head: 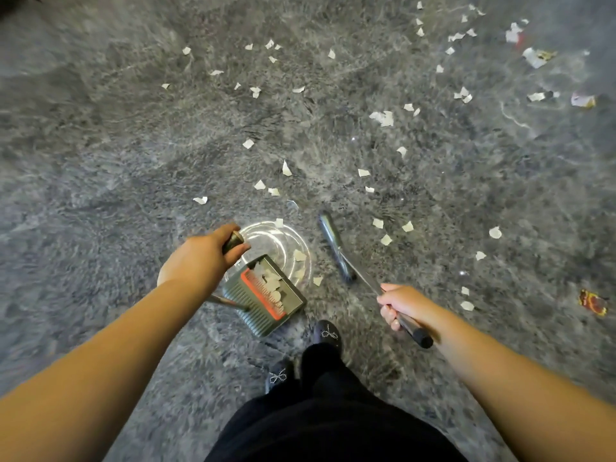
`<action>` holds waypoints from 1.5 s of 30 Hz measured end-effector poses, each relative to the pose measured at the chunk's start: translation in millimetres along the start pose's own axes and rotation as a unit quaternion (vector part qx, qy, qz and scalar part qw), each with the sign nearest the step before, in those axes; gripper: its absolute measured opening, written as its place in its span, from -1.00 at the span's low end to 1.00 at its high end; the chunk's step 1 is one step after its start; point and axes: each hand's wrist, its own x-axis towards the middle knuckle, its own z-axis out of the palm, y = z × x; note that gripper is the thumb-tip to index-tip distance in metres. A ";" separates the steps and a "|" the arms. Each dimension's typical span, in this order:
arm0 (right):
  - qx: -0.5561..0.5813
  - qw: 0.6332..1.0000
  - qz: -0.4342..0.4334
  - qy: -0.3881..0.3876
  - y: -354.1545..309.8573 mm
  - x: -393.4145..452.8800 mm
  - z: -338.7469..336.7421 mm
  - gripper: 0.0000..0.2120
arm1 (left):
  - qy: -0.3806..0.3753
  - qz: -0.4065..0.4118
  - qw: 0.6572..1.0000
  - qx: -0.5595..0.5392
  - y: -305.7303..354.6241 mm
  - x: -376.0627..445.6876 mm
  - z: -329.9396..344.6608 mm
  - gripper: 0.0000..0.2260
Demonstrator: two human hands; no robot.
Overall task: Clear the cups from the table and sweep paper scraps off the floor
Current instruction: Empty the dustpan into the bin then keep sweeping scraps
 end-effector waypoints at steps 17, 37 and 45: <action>-0.151 0.973 0.050 -0.167 -49.8 21.4 60.8 -0.41 | 0.017 0.001 0.997 0.070 0.4 -17.0 13.4 -0.32; -0.098 0.988 0.029 -0.115 -100.2 -12.2 44.4 -0.44 | 0.054 -0.111 0.992 -0.006 -51.8 -56.2 2.2 -0.55; -0.115 0.986 0.000 -0.120 -129.5 -18.2 93.0 -0.46 | 0.154 -0.239 0.955 -0.085 -89.8 -98.4 -28.7 -0.60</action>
